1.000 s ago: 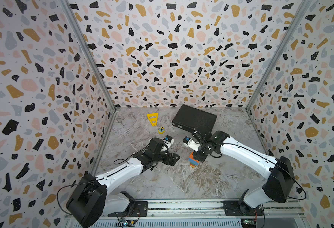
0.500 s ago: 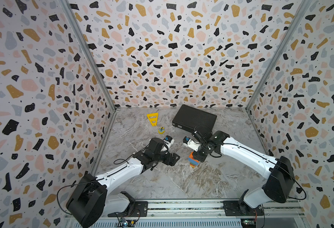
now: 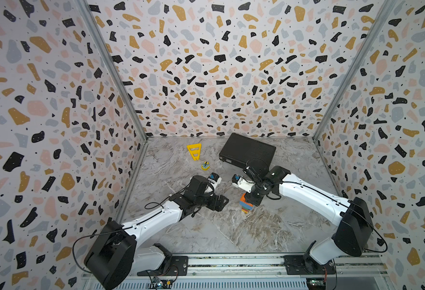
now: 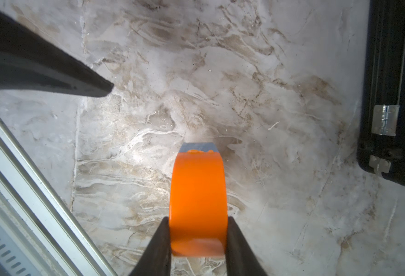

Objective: Assemble an ice cream with lego
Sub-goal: Assemble the lego brick with the lego brick.

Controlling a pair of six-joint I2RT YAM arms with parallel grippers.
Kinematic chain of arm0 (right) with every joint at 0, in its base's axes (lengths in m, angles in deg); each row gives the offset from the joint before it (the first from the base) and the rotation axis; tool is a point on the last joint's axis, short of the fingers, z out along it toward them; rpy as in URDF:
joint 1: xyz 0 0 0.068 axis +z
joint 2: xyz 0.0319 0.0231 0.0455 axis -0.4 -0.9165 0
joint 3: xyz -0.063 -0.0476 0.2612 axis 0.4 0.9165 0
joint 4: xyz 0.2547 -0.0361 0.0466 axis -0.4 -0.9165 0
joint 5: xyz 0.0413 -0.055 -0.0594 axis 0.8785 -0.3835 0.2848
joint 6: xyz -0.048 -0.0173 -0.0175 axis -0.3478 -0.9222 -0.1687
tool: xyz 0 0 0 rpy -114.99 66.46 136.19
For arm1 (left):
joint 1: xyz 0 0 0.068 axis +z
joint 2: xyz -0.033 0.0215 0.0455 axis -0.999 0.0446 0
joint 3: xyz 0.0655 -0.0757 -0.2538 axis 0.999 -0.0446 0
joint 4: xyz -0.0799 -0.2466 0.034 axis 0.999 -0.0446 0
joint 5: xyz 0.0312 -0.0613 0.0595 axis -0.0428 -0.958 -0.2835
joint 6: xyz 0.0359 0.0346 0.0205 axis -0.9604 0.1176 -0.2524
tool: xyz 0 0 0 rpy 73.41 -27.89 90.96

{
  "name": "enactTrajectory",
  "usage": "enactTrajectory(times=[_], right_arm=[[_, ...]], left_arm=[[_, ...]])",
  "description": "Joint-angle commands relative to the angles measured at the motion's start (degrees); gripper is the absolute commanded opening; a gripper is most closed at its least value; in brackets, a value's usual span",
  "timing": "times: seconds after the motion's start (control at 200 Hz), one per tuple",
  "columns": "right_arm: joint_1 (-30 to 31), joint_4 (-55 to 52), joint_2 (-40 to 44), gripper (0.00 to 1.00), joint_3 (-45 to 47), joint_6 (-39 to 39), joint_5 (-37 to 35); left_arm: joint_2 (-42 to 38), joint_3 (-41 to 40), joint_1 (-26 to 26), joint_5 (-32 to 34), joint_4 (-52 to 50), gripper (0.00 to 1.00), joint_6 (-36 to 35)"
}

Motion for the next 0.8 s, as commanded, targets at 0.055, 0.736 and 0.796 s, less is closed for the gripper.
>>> enactTrajectory(times=[0.055,0.736,0.796], right_arm=[[0.3,-5.1,-4.5,0.07,2.8,-0.7,-1.4],[0.3,-7.8,-5.6,0.07,6.3,-0.2,-3.7],[0.3,-8.1,-5.5,0.07,6.1,-0.2,-3.9]], left_arm=[[0.4,-0.9,0.4,-1.0,1.9,0.87,-0.6],[0.0,-1.3,0.4,-1.4,1.8,0.88,-0.5],[-0.1,-1.6,0.4,-1.4,1.8,0.88,-0.4]])
